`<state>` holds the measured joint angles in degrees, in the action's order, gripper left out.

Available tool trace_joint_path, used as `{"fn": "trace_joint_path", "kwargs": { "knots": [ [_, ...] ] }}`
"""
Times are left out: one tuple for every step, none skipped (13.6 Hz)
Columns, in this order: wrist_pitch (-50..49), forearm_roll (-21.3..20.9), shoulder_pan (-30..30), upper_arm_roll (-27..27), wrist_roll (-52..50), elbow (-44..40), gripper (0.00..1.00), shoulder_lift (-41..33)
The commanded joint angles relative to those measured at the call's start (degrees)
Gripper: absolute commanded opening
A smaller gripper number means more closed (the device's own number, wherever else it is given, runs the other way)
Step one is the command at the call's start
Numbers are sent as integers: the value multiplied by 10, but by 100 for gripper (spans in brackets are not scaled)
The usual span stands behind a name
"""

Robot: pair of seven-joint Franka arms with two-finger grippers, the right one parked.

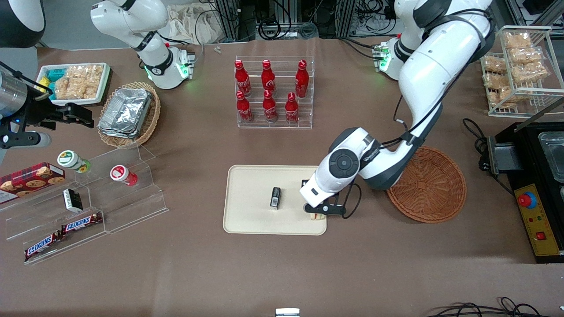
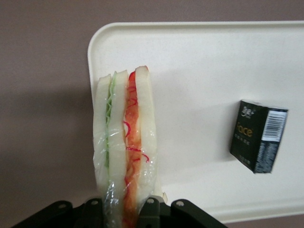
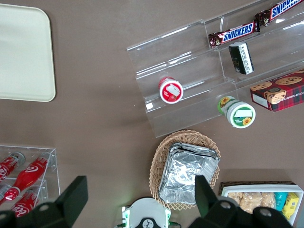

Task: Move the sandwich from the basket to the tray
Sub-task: 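Carry the sandwich over the cream tray beside the black box and lower it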

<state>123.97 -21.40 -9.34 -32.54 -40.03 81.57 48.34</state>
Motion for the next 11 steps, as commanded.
{"fn": "trace_joint_path", "kwargs": {
  "knots": [
    [37,-12,-50,51,2,-35,0,29],
    [50,-12,-56,56,3,-42,0,39],
    [58,-10,-56,56,2,-51,11,51],
    [59,-9,-56,56,-4,-59,46,54],
    [56,-9,-54,56,-4,-61,99,50],
    [54,-12,-54,56,-4,-61,100,44],
    [53,-10,-52,56,-5,-61,100,34],
    [46,-7,-48,56,-6,-60,100,18],
    [16,-7,-39,56,-5,-57,100,-8],
    [-30,-4,-31,56,-1,-60,100,-32],
    [-67,-6,-18,55,3,-62,100,-55]
  ]
}}
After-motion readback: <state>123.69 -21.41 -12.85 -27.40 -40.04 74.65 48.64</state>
